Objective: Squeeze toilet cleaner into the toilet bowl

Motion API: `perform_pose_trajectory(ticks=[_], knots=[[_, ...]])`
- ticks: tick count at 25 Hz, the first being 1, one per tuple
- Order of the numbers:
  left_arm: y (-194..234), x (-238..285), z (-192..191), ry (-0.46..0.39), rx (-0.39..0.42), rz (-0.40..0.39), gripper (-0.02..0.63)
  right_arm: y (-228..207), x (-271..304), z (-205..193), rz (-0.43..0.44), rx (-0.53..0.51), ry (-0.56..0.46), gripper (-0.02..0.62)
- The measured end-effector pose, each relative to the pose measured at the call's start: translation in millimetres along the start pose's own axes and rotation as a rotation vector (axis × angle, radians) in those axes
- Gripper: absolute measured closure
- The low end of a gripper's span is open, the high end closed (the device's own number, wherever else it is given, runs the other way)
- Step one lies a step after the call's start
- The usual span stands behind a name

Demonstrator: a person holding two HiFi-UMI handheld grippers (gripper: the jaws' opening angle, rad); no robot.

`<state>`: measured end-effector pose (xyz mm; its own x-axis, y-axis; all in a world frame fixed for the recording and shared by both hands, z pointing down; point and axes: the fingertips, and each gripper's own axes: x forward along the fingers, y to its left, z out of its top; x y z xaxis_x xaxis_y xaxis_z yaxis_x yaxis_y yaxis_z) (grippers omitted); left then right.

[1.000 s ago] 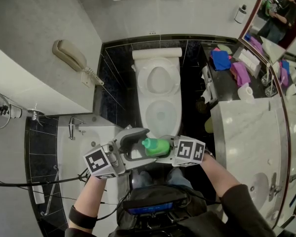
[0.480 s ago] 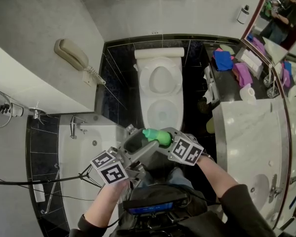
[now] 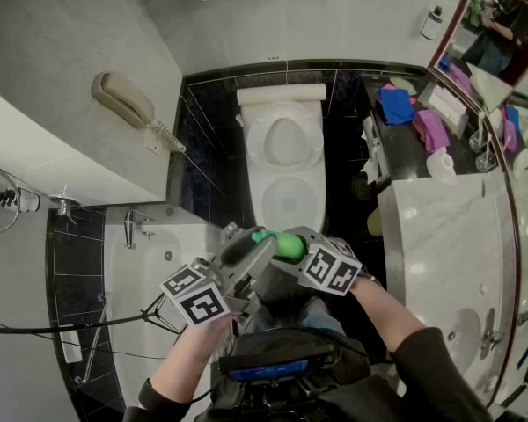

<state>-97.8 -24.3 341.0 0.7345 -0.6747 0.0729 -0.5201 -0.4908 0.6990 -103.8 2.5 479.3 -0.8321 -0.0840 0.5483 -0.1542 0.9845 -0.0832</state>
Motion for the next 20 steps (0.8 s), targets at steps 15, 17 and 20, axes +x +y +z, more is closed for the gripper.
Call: perform_pose_trajectory(ticks=[15, 17, 20], knots=[[-30.1, -15.8, -3.8, 0.078, 0.489, -0.439, 0.482, 50.6, -8.0, 23.0, 0.345, 0.024, -0.099, 0.413], [-34.7, -19.9, -7.2, 0.083, 0.558, -0.514, 0.482, 57.9, -9.8, 23.2, 0.383, 0.021, -0.102, 0.413], [-48.1, -23.4, -9.7, 0.108, 0.6, -0.6, 0.482, 67.7, -12.9, 24.4, 0.435, 0.021, -0.11, 0.413]])
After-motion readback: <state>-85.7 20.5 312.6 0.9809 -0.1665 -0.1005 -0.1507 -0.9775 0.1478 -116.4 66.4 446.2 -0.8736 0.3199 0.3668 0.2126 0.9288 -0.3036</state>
